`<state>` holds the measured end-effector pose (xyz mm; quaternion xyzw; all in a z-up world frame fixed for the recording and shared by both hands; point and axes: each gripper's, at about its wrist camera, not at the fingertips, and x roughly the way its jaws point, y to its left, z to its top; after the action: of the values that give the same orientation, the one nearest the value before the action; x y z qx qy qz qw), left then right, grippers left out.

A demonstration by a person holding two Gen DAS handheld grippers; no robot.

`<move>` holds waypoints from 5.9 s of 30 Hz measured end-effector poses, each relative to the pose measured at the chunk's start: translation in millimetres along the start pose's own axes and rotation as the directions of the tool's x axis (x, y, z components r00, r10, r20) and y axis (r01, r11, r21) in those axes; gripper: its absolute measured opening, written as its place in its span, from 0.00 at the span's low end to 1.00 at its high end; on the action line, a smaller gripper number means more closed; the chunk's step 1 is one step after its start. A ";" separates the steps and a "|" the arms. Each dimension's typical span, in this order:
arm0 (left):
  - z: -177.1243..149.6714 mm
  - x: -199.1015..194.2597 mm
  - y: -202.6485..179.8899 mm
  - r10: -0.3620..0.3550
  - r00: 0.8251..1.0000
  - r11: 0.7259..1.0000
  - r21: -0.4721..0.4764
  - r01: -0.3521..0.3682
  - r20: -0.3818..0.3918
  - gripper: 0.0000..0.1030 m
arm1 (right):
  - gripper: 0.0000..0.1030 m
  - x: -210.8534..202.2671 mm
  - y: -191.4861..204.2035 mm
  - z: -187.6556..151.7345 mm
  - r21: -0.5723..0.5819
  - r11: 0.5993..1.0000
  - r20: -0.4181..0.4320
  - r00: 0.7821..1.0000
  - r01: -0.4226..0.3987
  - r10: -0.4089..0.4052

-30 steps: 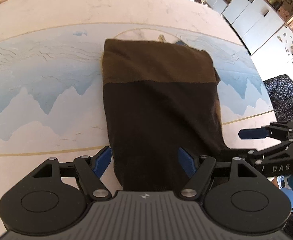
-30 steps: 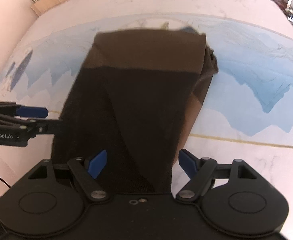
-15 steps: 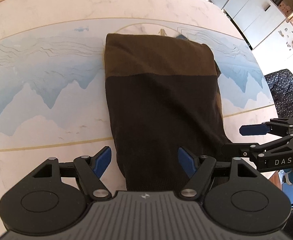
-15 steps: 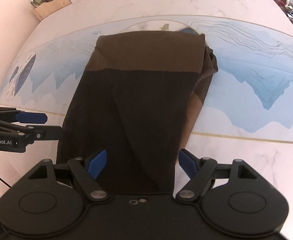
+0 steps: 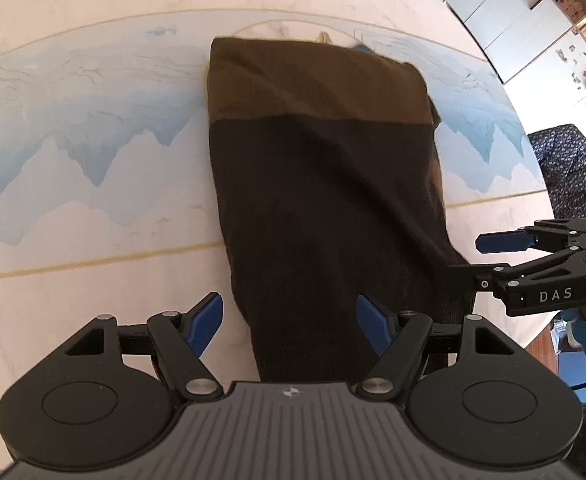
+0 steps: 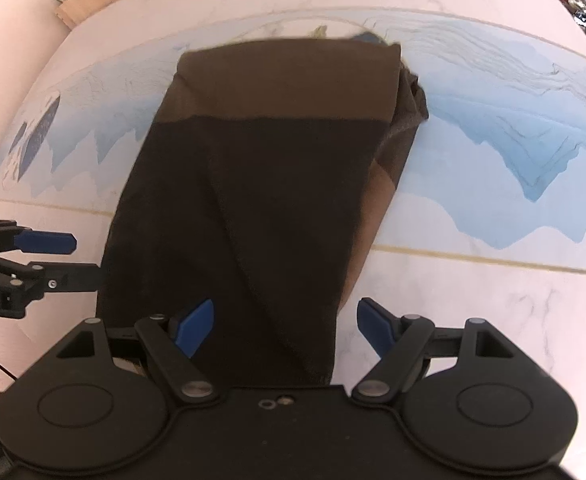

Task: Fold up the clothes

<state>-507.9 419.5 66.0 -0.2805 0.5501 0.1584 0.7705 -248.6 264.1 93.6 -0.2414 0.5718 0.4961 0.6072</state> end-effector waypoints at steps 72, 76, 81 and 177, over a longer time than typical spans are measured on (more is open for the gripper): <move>43.8 -21.1 237.5 0.088 0.985 0.995 -0.067 -0.079 0.148 0.14 | 1.00 110.4 225.0 148.8 -0.235 0.967 0.016 0.995 0.095 -0.094; 41.4 -40.9 312.5 0.129 0.978 0.985 -0.138 -0.106 0.166 0.14 | 1.00 137.5 285.7 185.9 -0.320 0.945 0.015 0.998 0.062 -0.060; 43.4 -63.0 394.4 0.184 0.965 0.966 -0.215 -0.142 0.186 0.14 | 1.00 168.3 359.6 222.2 -0.408 0.913 0.007 1.000 0.018 -0.017; -30.4 -113.7 388.2 0.295 0.947 0.949 -0.154 -0.276 0.125 0.81 | 1.00 96.7 416.1 122.0 -0.593 0.804 0.087 0.988 -0.049 0.124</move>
<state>-784.8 716.0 65.1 -0.2366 0.5149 0.3253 0.7570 -572.8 563.5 145.3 -0.3606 0.3625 0.6898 0.5126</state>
